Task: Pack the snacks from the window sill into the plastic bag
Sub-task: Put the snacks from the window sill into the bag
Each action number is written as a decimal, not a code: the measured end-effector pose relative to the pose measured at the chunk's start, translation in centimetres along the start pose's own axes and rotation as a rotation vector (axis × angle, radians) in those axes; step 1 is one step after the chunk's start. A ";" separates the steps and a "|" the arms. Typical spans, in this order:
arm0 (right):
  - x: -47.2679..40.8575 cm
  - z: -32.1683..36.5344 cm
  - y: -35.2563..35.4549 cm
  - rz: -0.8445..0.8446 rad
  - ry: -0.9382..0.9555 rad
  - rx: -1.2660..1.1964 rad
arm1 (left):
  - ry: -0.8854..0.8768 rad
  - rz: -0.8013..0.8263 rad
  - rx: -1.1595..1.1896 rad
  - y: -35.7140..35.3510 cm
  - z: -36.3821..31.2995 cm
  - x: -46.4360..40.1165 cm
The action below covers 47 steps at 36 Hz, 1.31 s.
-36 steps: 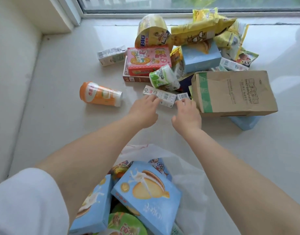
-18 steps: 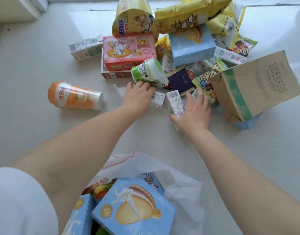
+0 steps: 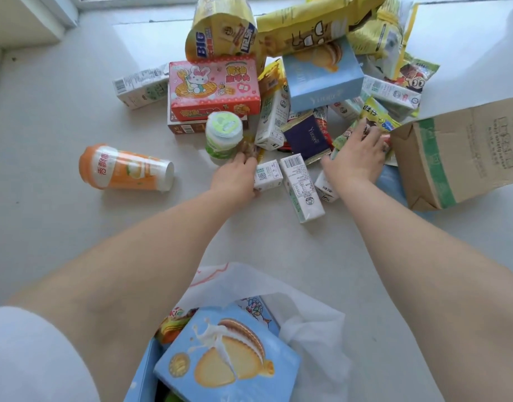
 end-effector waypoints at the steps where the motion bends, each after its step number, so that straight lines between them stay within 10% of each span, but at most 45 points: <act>1: -0.1 0.1 0.0 -0.019 0.006 0.049 | 0.005 0.001 0.013 -0.1 0.0 0.1; 16: 1.3 -1.2 0.0 0.117 0.058 0.028 | 0.036 -0.020 0.002 -1.3 0.2 1.3; 24: 5.7 -0.3 1.3 -0.112 0.163 -0.187 | 0.041 -0.058 0.051 -1.8 0.2 3.1; 47: 6.2 4.4 -0.8 0.252 0.022 0.106 | 0.147 -0.068 0.173 -2.2 1.2 4.1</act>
Point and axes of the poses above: each hand's wrist, its own x-axis away from the middle knuckle, its own y-axis out of the back of the hand, z = x × y, the point moved 2 cm from there along -x, towards the middle knuckle, and after that the axes turned 9 degrees about x, right-handed, at the moved point
